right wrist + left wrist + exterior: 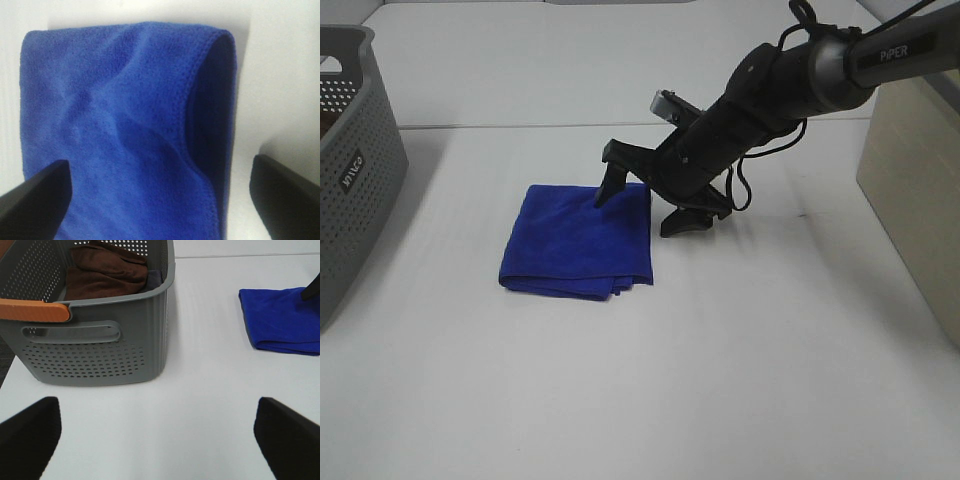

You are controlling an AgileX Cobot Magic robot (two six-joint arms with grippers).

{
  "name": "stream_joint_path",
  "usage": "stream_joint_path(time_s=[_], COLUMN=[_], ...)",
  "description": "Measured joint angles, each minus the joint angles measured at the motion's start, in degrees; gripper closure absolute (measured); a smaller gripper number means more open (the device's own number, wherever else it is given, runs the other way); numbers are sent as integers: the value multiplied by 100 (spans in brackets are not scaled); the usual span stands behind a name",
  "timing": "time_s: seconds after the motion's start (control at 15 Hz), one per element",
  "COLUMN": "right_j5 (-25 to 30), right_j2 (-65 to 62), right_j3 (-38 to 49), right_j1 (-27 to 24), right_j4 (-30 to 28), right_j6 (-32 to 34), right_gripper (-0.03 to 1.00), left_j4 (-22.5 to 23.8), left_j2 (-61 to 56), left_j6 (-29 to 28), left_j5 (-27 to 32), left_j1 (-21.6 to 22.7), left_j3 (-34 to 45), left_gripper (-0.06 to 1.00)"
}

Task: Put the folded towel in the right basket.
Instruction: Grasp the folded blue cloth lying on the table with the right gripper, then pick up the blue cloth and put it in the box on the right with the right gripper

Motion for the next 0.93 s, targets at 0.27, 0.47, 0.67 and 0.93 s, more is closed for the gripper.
stream_joint_path(time_s=[0.27, 0.47, 0.67, 0.93], right_j5=[-521, -1003, -917, -401], right_j2=[160, 269, 258, -636], right_j3=[-17, 23, 23, 97], right_j1=[430, 911, 917, 710], right_j4=[458, 550, 539, 413], right_j6=[11, 29, -6, -487], right_gripper=[31, 89, 89, 89], left_j4=[6, 11, 11, 11], left_j2=[0, 0, 0, 0], left_j6=[0, 6, 6, 6], left_j5=[0, 0, 0, 0], left_j1=[0, 0, 0, 0], left_j3=[0, 0, 0, 0], left_gripper=[-3, -3, -3, -3])
